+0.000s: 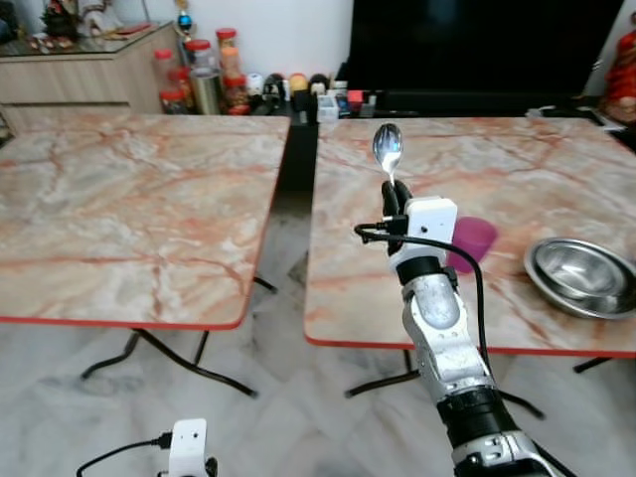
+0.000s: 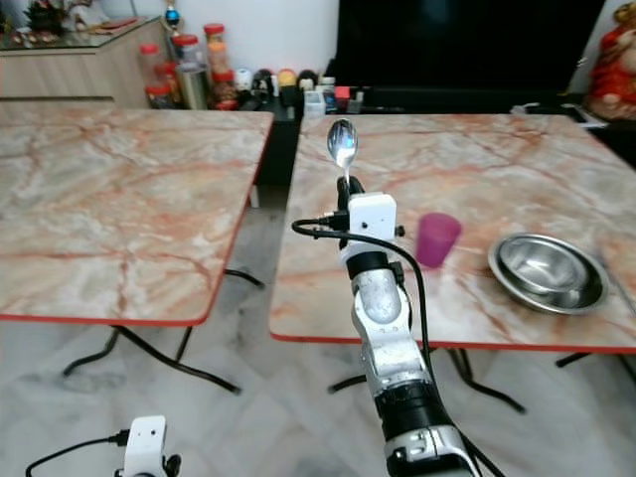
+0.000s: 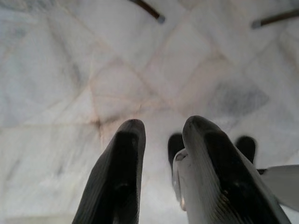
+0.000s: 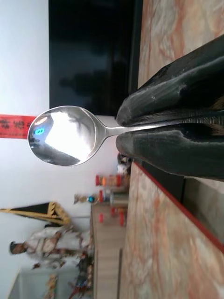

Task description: Setting the table

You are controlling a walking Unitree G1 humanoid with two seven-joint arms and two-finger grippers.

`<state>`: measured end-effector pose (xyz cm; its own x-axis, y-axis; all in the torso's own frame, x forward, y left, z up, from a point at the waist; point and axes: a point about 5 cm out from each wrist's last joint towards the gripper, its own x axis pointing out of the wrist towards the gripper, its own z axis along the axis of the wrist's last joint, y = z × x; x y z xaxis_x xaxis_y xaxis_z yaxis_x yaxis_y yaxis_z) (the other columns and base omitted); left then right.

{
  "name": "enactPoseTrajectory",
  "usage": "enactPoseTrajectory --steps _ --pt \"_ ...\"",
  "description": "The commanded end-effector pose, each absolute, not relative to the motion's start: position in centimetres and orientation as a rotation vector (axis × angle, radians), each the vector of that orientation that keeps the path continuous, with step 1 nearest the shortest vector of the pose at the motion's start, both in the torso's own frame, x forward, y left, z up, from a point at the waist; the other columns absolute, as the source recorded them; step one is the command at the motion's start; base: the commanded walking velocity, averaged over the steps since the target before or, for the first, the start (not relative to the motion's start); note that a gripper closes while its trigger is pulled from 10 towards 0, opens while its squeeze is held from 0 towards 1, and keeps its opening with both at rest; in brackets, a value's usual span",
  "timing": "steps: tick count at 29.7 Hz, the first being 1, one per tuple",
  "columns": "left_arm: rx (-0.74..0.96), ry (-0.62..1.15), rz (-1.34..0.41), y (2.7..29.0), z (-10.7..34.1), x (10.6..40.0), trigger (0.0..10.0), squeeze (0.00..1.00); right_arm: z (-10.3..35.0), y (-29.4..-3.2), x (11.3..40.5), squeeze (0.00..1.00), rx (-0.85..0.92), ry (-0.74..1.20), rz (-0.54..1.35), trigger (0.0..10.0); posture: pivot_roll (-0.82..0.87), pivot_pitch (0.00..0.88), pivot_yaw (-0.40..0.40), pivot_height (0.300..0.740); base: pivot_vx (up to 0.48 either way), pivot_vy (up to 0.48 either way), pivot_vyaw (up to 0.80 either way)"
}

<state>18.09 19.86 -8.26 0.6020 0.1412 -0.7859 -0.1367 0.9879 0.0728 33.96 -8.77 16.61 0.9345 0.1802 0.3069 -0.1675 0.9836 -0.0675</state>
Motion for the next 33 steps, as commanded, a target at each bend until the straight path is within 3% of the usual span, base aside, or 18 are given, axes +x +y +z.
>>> enactPoseTrajectory --steps 1,33 --pt "0.027 0.907 0.146 19.9 -8.1 18.5 10.0 0.00 17.2 -8.8 34.0 0.00 -0.040 -0.342 0.177 10.0 -0.06 0.000 0.024 0.740 0.000 -0.382 0.00" --pt "0.029 0.905 0.146 20.0 -8.0 18.7 10.0 0.00 16.6 -10.0 34.3 0.00 -0.053 -0.299 0.113 10.0 -0.06 0.000 0.026 0.740 0.000 -0.380 0.00"
